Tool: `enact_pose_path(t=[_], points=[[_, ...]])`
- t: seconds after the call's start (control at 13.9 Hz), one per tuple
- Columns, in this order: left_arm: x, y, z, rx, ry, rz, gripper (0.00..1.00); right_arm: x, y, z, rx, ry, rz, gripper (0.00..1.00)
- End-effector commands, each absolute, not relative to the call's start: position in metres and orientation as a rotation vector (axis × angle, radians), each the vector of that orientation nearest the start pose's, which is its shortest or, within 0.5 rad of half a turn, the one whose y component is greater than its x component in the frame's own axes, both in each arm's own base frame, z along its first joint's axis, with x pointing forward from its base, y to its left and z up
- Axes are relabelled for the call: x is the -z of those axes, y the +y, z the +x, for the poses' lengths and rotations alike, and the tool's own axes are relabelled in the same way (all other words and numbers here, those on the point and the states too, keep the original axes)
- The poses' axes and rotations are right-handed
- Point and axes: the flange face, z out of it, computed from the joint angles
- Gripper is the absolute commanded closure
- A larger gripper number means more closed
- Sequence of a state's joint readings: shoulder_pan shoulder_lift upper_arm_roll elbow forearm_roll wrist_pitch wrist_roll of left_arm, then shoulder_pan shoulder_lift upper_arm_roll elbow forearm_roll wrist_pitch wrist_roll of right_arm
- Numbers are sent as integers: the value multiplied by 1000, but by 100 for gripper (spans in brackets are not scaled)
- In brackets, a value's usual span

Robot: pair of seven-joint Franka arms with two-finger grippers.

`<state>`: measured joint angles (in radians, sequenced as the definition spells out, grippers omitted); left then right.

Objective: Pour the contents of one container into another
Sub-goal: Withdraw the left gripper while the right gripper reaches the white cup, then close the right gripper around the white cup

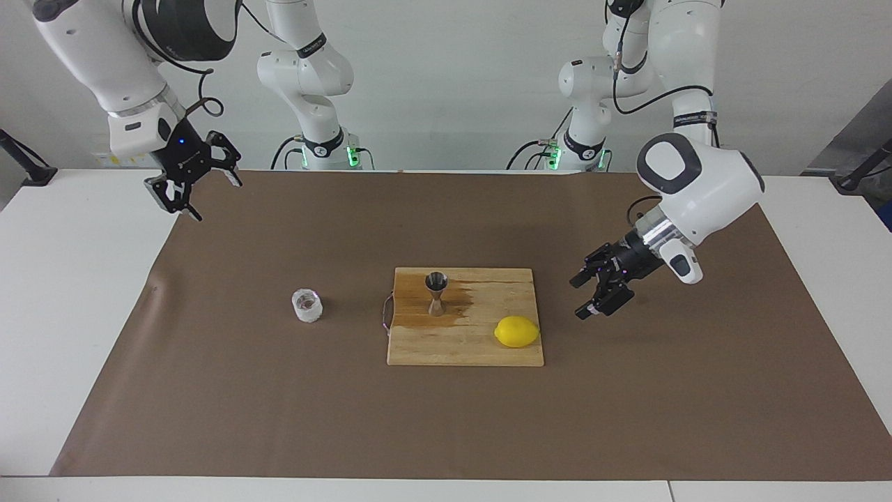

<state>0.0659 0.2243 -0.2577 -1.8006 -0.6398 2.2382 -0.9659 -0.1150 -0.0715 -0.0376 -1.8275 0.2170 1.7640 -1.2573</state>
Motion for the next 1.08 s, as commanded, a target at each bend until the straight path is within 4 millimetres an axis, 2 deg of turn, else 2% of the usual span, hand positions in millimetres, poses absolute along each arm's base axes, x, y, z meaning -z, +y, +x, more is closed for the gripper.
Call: enact_pose_path(t=[0.0, 0.22, 0.29, 0.5, 0.65, 0.79, 0.86, 0.93, 1.01], points=[[-475, -114, 632, 70, 1279, 2304, 0, -513, -73, 560, 270, -1635, -2391, 0], [-487, -107, 633, -104, 1107, 2524, 0, -451, -74, 583, 317, -1749, -2199, 0], [-491, -105, 634, -155, 1035, 2586, 0, -440, -73, 590, 345, -1794, -2191, 0], [-505, -96, 638, -319, 848, 2770, 0, -393, -70, 602, 410, -1792, -2127, 0], [-512, -88, 639, -395, 657, 2882, 0, -365, -65, 602, 475, -1748, -2067, 0], [-522, -64, 637, -438, 357, 3010, 0, -328, -68, 604, 537, -1747, -1973, 0], [-531, -59, 632, -423, 251, 3044, 0, -315, -66, 605, 555, -1727, -1952, 0], [-533, -44, 628, -389, 226, 3072, 0, -300, -65, 605, 549, -1729, -1929, 0], [-550, -37, 620, -405, 209, 3085, 0, -294, -59, 605, 562, -1744, -1900, 0]])
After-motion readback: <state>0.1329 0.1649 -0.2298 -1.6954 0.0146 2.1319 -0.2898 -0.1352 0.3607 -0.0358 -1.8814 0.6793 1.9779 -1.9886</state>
